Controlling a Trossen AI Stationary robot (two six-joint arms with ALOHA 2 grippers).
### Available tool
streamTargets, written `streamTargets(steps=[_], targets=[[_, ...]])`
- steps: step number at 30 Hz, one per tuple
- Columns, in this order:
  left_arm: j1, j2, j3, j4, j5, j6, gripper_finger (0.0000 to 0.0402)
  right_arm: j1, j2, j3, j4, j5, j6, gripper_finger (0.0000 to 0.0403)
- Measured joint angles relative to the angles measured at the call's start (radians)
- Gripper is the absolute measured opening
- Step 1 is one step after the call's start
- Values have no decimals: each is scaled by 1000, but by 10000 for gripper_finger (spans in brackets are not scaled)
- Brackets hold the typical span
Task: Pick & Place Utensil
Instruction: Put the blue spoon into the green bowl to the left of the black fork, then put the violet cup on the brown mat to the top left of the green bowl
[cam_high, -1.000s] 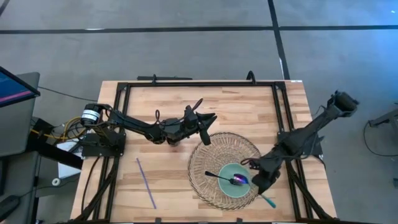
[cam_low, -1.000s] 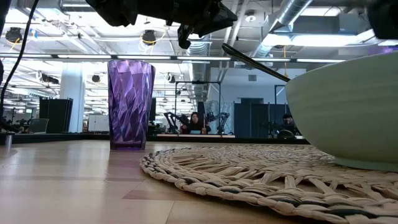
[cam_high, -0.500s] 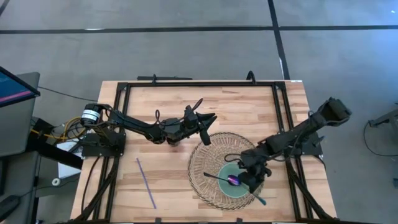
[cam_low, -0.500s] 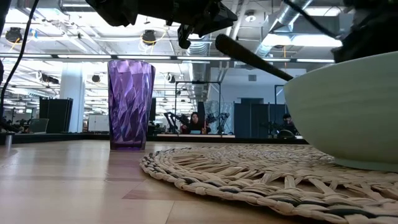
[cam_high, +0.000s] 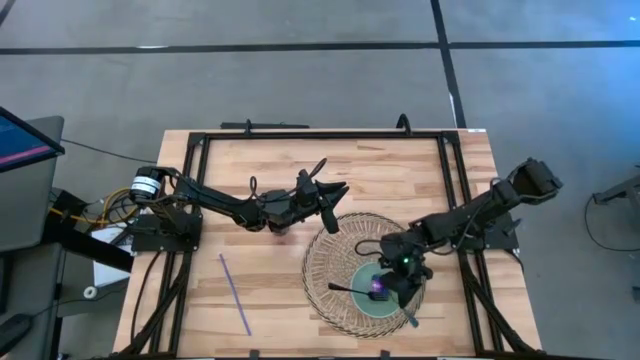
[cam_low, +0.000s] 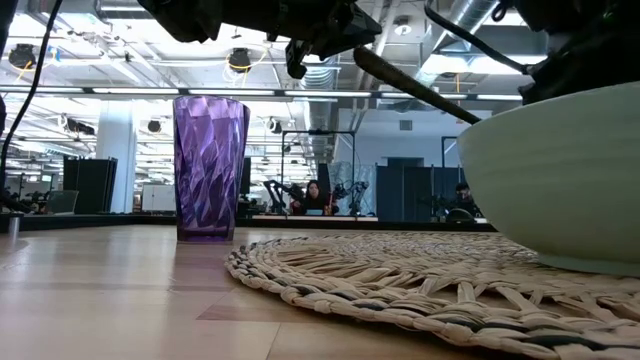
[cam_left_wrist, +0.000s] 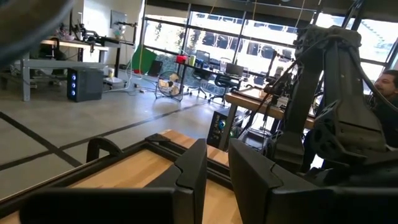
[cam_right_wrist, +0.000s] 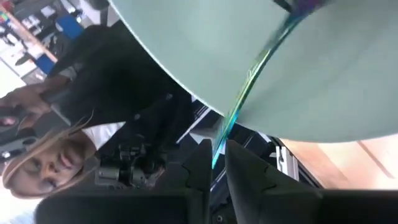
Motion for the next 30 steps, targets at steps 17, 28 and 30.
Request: streamTargets(steps=[17,28,30], targets=[[-2,0,0,-4,0,0,67,-86,0,0,0,-123,-114,63],[-2,0,0,-27,37,33,67,-135,-27,0,-17,-144,-239,63],[-2,0,0,-28,94,59,67,-160,-51,0,-24,-137,-247,63]])
